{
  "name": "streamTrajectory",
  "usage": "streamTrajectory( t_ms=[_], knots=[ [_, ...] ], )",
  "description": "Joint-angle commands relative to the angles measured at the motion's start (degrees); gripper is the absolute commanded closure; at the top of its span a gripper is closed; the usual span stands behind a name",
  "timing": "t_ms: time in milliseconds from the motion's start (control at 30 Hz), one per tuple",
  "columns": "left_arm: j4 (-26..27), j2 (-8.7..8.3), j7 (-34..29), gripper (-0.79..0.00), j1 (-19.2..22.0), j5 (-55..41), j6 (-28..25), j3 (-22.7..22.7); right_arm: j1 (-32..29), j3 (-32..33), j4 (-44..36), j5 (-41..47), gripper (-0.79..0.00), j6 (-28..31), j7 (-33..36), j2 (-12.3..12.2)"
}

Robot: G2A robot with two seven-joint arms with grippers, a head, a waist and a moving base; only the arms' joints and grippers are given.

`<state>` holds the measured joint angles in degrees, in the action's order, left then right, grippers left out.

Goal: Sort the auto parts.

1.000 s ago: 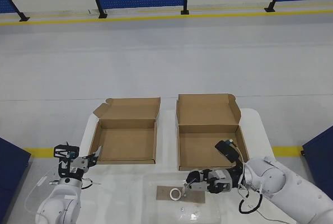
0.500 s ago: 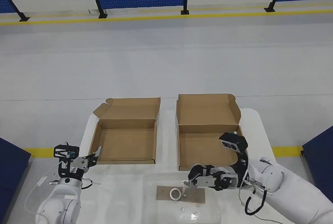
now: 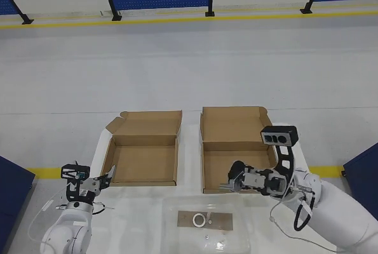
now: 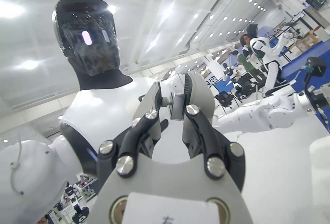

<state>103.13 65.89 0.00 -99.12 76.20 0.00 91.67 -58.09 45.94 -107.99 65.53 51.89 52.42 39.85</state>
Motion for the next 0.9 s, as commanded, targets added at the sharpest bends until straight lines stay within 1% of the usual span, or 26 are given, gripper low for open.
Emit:
streamTrajectory(
  t_ms=[0, 200, 467, 767, 867],
  knots=[
    [0.0, 0.00, 0.0, -0.785, 0.0, 0.0, 0.0, 0.0, 0.3, 1.8, -0.7, 3.0, 0.000, -2.0, 2.0, 0.4],
    [0.0, 0.00, 0.0, -0.785, 0.0, 0.0, 0.0, 0.0, 0.1, 7.4, -2.9, 12.2, 0.000, -8.6, 8.6, 2.8],
    [0.0, 0.00, 0.0, -0.785, 0.0, 0.0, 0.0, 0.0, -1.6, 13.7, -1.9, 21.5, 0.000, -17.2, 17.2, 7.7],
    [0.0, 0.00, 0.0, -0.785, 0.0, 0.0, 0.0, 0.0, -1.6, 13.7, -1.9, 21.5, 0.000, -17.2, 17.2, 7.7],
    [0.0, 0.00, 0.0, -0.785, 0.0, 0.0, 0.0, 0.0, -2.3, 14.1, -3.2, 21.2, 0.000, -18.7, 15.5, 8.0]
  ],
)
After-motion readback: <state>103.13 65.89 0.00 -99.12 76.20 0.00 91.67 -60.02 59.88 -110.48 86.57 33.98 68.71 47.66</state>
